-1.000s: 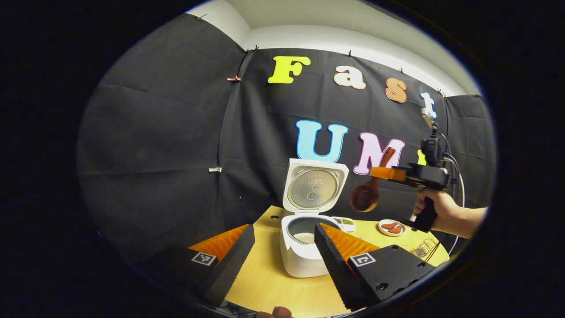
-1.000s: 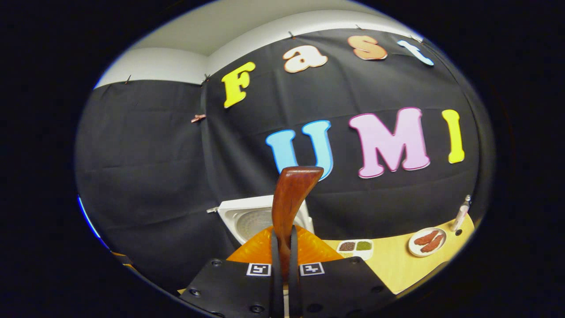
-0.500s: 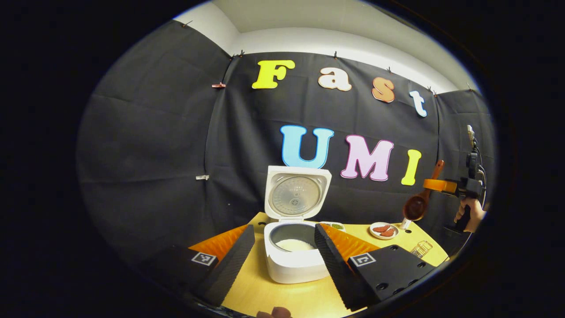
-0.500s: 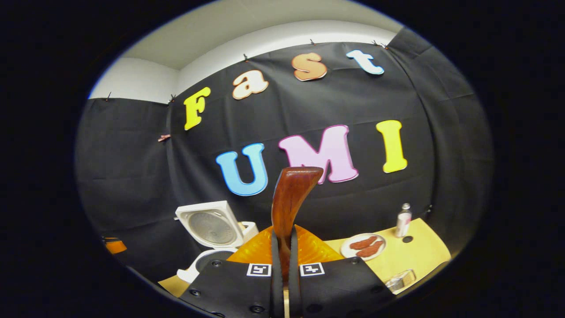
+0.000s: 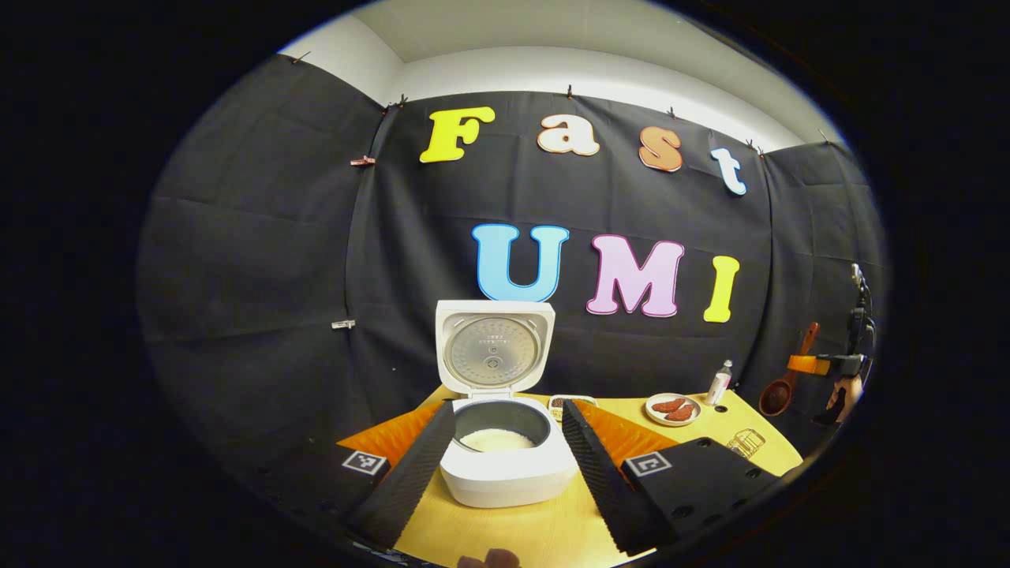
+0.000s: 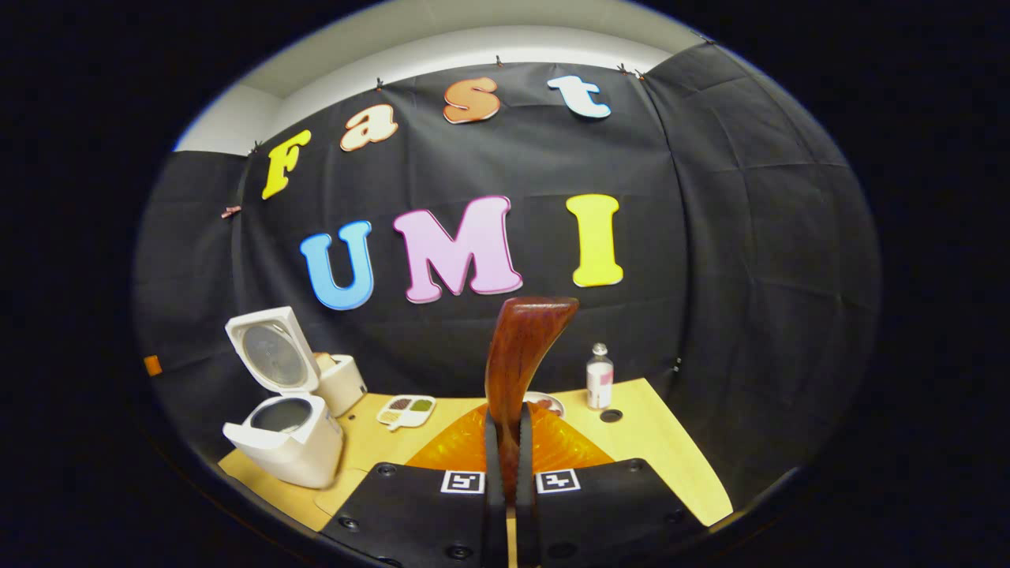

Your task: Close the left gripper, press the button to open the rice cooker; take a wooden spoon from the chopstick holder with the right hand, scoop a spoonful of rice and pour it into the rice cooker, then put the wooden spoon back into the chopstick holder.

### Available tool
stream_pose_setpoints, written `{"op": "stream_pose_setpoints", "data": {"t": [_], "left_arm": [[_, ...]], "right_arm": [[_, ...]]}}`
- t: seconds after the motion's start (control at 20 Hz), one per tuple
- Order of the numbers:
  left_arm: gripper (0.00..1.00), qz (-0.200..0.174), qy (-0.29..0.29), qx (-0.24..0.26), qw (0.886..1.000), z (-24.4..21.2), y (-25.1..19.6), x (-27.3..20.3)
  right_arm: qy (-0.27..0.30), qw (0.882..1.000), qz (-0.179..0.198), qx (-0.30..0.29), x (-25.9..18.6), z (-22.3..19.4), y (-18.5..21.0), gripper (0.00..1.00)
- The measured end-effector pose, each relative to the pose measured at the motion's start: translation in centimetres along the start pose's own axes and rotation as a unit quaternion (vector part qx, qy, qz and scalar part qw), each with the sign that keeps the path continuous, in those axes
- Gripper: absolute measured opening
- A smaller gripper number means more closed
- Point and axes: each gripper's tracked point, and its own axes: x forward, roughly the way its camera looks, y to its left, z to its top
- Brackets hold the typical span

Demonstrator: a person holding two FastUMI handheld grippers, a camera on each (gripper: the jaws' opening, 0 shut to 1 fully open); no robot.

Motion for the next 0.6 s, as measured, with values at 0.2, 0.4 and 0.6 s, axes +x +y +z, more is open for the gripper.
{"op": "stream_pose_setpoints", "data": {"t": [0.2, 0.4, 0.6], "left_arm": [[0.94, 0.017, 0.015, 0.011, 1.0, -0.1, -1.4, -0.7], [0.94, 0.038, 0.027, -0.017, 0.999, -0.3, -1.6, -1.5], [0.94, 0.063, 0.027, -0.031, 0.997, -0.2, -0.9, -2.3]], "right_arm": [[0.043, 0.999, -0.017, 0.02, 2.4, -5.9, -4.7, 0.09], [0.088, 0.994, -0.007, 0.059, 5.3, -11.2, -6.1, 0.09], [0.123, 0.99, 0.004, 0.072, 6.7, -15.1, -6.5, 0.11]]}}
